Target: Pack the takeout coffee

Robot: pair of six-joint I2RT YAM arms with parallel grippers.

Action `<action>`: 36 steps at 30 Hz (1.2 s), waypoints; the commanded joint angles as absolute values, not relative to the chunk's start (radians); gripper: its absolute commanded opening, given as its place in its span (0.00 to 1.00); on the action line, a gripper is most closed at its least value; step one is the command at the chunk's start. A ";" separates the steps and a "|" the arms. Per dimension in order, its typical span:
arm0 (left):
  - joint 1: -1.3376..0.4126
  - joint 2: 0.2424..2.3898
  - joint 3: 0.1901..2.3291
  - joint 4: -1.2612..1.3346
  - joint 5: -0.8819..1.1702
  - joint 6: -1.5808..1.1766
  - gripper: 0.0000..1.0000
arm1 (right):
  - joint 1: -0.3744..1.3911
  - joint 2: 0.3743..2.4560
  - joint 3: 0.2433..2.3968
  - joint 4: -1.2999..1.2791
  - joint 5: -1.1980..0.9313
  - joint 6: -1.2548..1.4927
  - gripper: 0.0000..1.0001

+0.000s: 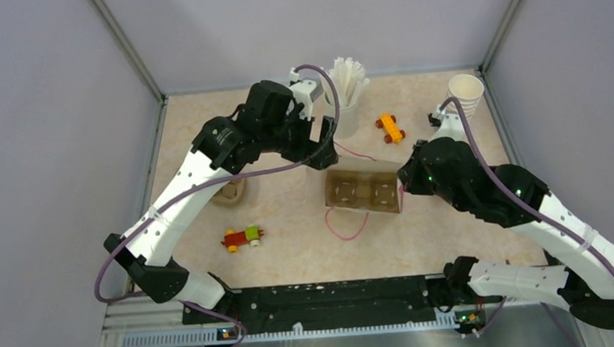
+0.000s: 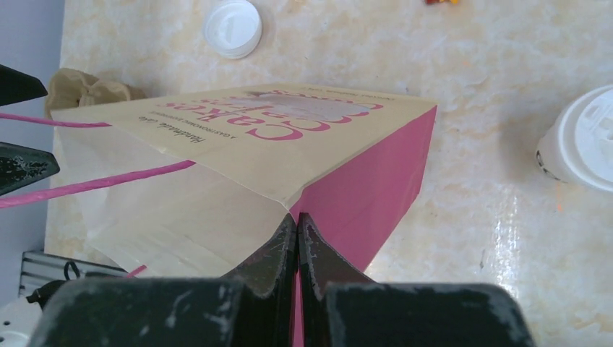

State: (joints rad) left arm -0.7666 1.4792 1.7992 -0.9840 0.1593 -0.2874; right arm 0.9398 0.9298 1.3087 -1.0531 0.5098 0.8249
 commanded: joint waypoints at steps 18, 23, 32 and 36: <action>-0.731 1.108 1.440 -0.780 0.325 -0.359 0.93 | 0.945 0.823 1.147 -0.956 0.505 0.813 0.00; -0.730 1.131 1.412 -0.804 0.306 -0.325 0.91 | 0.945 0.800 1.120 -0.920 0.516 0.791 0.00; -0.730 1.196 1.425 -0.698 0.204 -0.301 0.80 | 0.946 0.794 1.118 -0.913 0.512 0.802 0.00; -0.731 1.203 1.401 -0.693 0.227 -0.340 0.77 | 0.945 0.794 1.110 -0.916 0.523 0.828 0.00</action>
State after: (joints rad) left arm -0.7334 1.2026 1.4162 -0.7563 0.2195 -0.3157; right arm 0.9398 0.8013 1.1240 -0.9371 0.5110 0.7986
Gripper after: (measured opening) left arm 0.775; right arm 0.003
